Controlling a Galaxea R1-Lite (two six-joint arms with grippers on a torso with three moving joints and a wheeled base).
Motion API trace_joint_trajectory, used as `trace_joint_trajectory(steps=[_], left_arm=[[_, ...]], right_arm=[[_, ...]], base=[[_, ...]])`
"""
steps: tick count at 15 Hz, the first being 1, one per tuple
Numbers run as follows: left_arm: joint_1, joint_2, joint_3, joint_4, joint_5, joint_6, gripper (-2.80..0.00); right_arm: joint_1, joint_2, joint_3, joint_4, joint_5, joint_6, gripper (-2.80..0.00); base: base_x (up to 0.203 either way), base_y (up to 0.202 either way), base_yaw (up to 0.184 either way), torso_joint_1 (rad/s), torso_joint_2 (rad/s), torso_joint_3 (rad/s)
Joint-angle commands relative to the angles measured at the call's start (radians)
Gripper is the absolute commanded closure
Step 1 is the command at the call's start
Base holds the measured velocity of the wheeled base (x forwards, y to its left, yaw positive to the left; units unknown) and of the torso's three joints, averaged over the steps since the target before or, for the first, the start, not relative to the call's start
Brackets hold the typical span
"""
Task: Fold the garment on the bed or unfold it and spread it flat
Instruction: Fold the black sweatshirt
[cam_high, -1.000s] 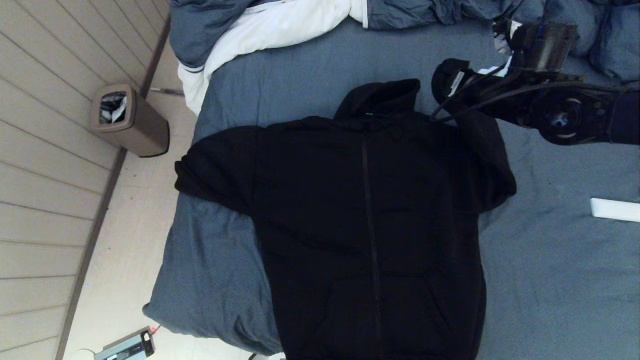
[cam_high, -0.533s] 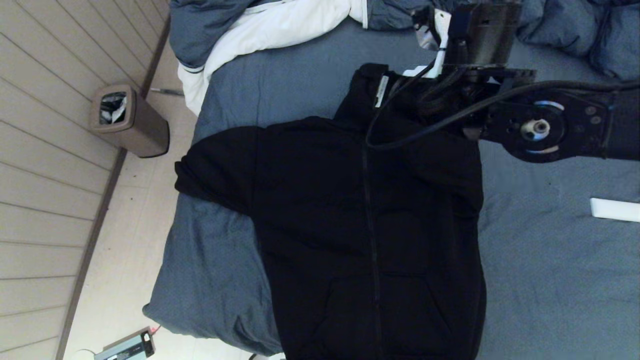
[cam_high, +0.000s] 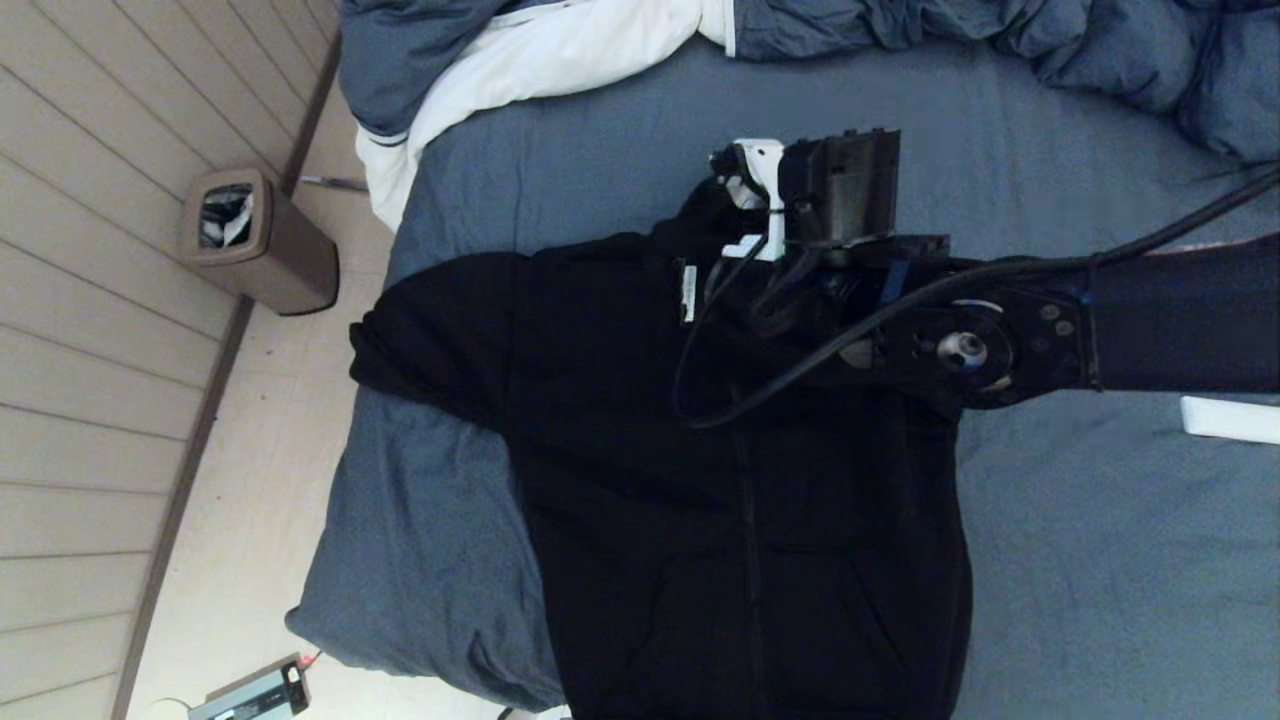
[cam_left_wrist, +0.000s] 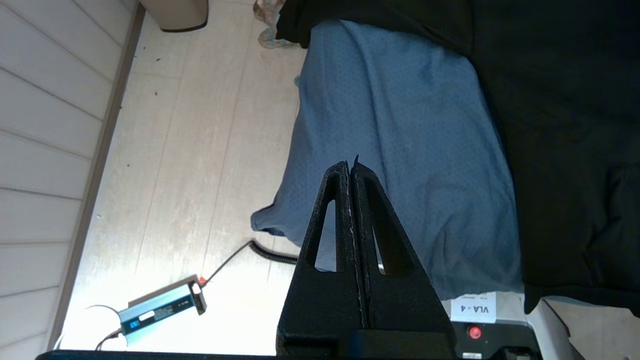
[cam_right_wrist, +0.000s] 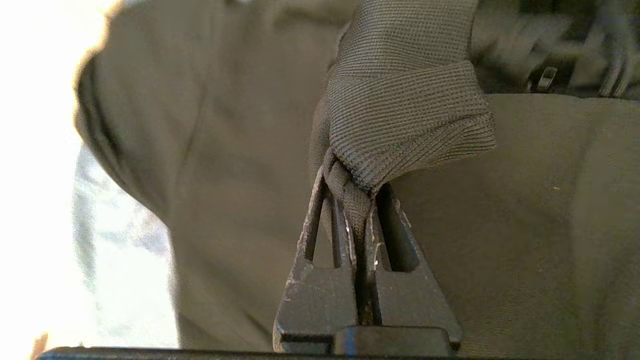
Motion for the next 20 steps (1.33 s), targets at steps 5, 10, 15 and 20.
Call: trace_joint_trajectory(steps=[5, 10, 15, 20], left_arm=[[0.0, 0.0, 0.0, 0.0, 0.0, 0.0, 0.0], [0.0, 0.0, 0.0, 0.0, 0.0, 0.0, 0.0], [0.0, 0.0, 0.0, 0.0, 0.0, 0.0, 0.0], [0.0, 0.0, 0.0, 0.0, 0.0, 0.0, 0.0]], right_arm=[[0.002, 0.018, -0.004, -0.007, -0.047, -0.01, 0.0], [0.039, 0.017, -0.008, -0.009, -0.049, -0.01, 0.0], [0.048, 0.029, -0.012, -0.062, -0.062, -0.061, -2.8], [0.033, -0.013, -0.017, -0.059, -0.063, -0.065, -2.8]], base=[[0.0, 0.0, 0.0, 0.0, 0.0, 0.0], [0.0, 0.0, 0.0, 0.0, 0.0, 0.0], [0.0, 0.0, 0.0, 0.0, 0.0, 0.0], [0.0, 0.0, 0.0, 0.0, 0.0, 0.0]])
